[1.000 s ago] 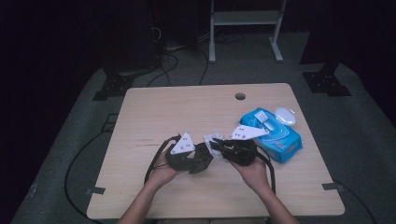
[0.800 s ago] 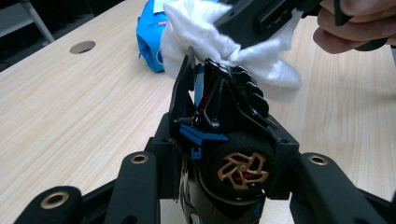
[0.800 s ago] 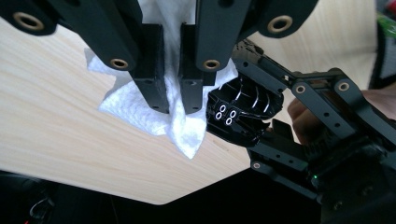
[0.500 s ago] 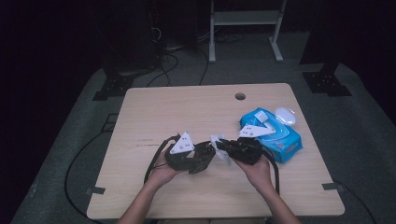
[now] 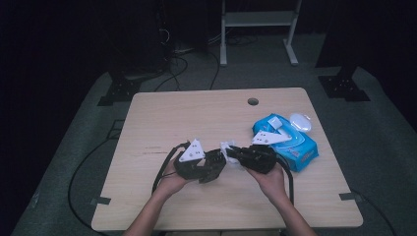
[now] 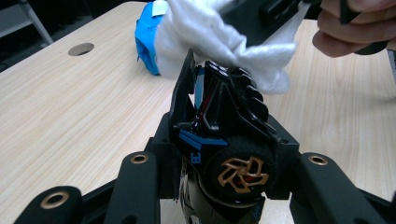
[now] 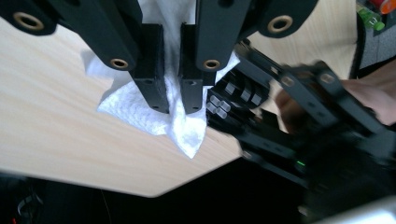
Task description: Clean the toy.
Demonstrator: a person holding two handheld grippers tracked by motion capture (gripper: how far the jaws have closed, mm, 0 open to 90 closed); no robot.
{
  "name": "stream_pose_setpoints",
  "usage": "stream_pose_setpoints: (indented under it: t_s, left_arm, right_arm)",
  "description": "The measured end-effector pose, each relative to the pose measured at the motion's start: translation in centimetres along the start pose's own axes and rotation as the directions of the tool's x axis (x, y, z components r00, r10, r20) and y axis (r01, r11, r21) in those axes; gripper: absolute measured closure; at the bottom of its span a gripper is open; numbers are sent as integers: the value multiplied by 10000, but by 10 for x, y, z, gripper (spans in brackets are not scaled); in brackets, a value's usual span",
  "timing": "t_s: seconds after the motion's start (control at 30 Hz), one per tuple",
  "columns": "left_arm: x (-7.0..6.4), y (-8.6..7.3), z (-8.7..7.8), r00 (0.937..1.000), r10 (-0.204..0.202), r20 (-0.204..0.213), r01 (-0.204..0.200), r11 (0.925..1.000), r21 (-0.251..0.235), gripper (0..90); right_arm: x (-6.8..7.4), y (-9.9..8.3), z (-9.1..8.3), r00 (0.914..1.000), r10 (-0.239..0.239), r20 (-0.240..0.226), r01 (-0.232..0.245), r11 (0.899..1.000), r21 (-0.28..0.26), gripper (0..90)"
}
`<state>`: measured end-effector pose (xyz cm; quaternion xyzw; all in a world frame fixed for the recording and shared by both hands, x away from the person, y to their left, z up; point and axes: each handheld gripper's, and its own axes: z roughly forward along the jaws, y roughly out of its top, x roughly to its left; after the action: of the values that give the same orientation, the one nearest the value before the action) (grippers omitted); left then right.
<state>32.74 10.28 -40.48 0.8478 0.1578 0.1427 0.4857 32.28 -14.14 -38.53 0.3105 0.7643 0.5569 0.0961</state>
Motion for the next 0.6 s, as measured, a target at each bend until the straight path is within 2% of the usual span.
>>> stream_pose_setpoints:
  t_s: [0.1,0.2,0.37,0.5,0.6]
  left_arm:
    - [0,0,0,10000,-14,-27,14,10000,21,574]
    - [0,0,0,10000,-5,-19,5,10000,17,574]
    - [0,0,0,10000,-15,-12,15,10000,-10,575]
    - [1,0,-1,10000,4,-47,-4,10000,34,575]
    - [1,0,-1,10000,3,-39,-3,10000,39,575]
  right_arm:
    - [-2,-2,2,10000,19,97,-20,9999,104,823]
    - [-8,-6,2,9993,333,174,-337,9992,221,823]
    - [3,0,2,9999,-156,33,155,9999,55,823]
    - [-14,-14,4,9978,653,98,-655,9976,227,823]
    - [-17,-22,6,9957,927,47,-928,9953,261,823]
